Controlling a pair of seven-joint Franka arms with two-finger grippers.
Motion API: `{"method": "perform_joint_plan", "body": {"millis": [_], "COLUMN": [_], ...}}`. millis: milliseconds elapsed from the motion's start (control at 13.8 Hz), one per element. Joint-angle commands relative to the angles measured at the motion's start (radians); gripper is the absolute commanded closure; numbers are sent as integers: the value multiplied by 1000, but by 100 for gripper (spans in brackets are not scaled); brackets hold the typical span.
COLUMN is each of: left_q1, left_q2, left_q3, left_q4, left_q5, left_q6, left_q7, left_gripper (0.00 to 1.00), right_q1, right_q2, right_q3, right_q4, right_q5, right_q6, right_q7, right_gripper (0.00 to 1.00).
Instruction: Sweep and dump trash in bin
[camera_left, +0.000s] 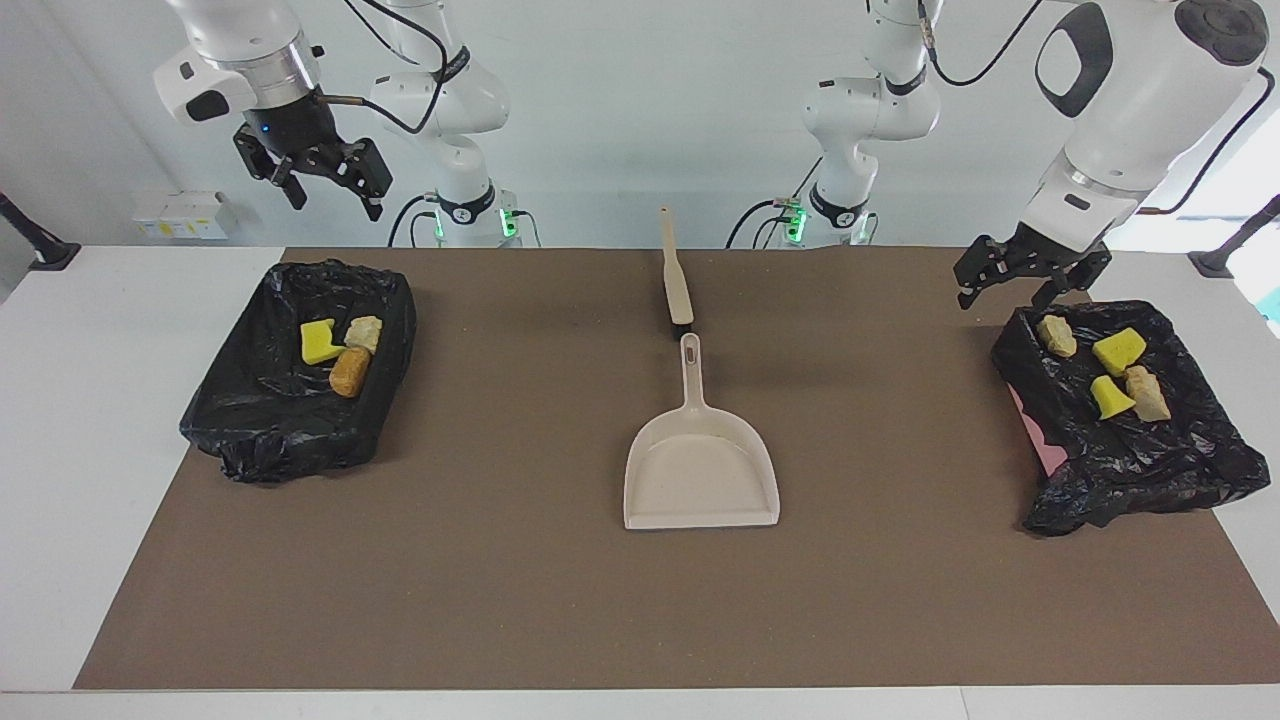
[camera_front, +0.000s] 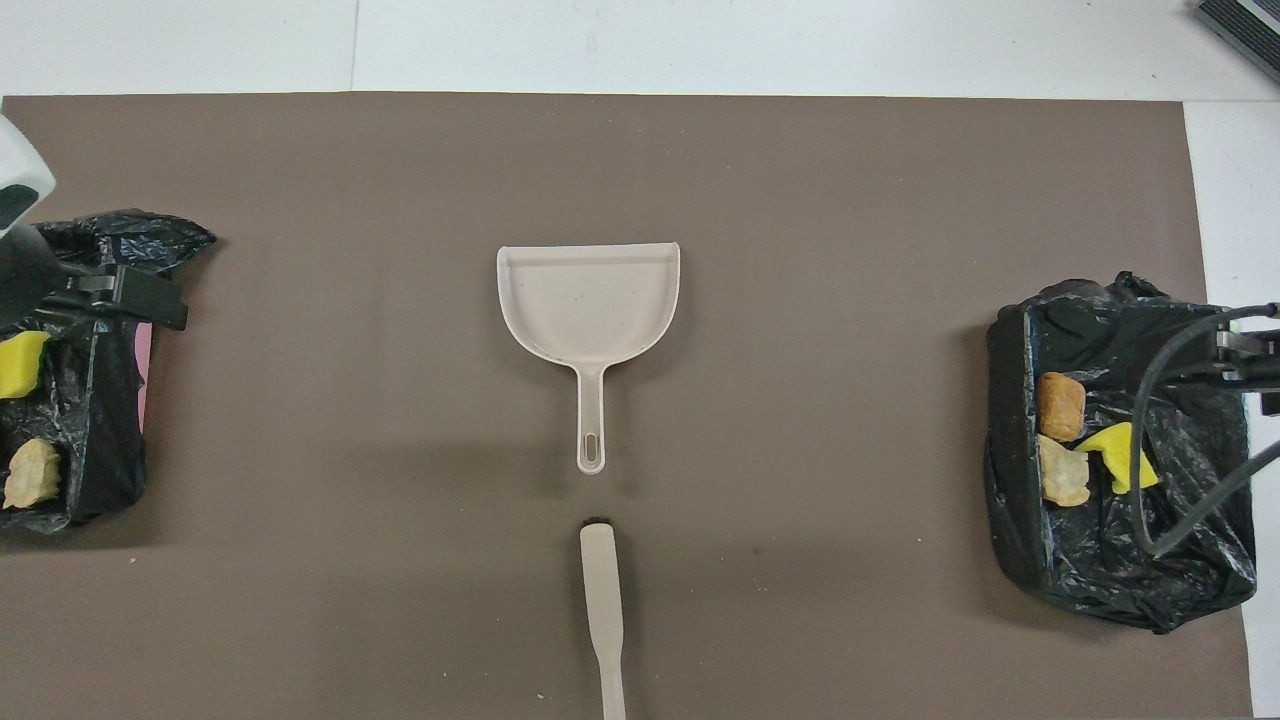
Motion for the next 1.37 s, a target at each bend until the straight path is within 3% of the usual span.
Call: {"method": "perform_joint_plan", "body": {"millis": [0, 434, 723, 1301], "left_q1": [8, 9, 12, 11], "left_q2": [-22, -27, -8, -19], "left_q3": [0, 2, 2, 2], "left_q4": [-12, -12, 50, 52], "left_q5": [12, 12, 15, 15], "left_q6": [-23, -37, -171, -150], "left_q7": [18, 16, 16, 15], "left_gripper": [0, 0, 0, 0], "right_q1": [-11, -11, -11, -11], "right_q2": [-5, -5, -7, -5], "right_q3": [6, 6, 6, 6], "right_q4": [-2, -2, -2, -2], "right_q5": [-13, -13, -13, -13], "right_q6": [-5, -5, -5, -5], "right_q7": [-32, -32, -32, -32], "right_gripper": [0, 0, 0, 0]}}
